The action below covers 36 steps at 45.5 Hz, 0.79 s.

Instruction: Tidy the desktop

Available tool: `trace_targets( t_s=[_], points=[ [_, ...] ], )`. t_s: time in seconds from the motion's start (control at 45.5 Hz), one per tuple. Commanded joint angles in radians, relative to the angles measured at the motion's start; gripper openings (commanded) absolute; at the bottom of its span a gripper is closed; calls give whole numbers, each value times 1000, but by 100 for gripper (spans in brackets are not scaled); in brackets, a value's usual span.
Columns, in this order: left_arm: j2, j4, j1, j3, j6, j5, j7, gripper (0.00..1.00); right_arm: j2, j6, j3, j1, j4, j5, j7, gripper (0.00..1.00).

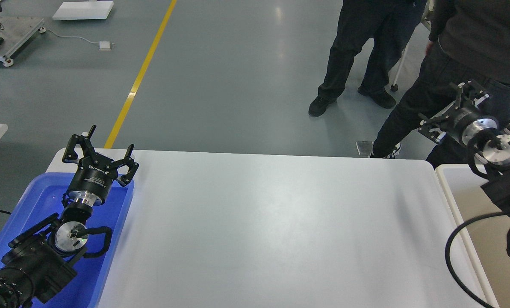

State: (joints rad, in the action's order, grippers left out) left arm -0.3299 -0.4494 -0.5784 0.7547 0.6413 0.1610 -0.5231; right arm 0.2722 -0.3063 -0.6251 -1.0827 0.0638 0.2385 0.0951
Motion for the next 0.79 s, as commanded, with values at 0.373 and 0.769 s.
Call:
trace_targets(
  t_s=[0.373,0.769],
  points=[
    [0,0,0,0,0,0,0,100,-272,-63,-211,52,84,36,-8,100],
    [0,0,0,0,0,0,0,100,-272,-117,-228,168,84,68,-24,100]
  ],
)
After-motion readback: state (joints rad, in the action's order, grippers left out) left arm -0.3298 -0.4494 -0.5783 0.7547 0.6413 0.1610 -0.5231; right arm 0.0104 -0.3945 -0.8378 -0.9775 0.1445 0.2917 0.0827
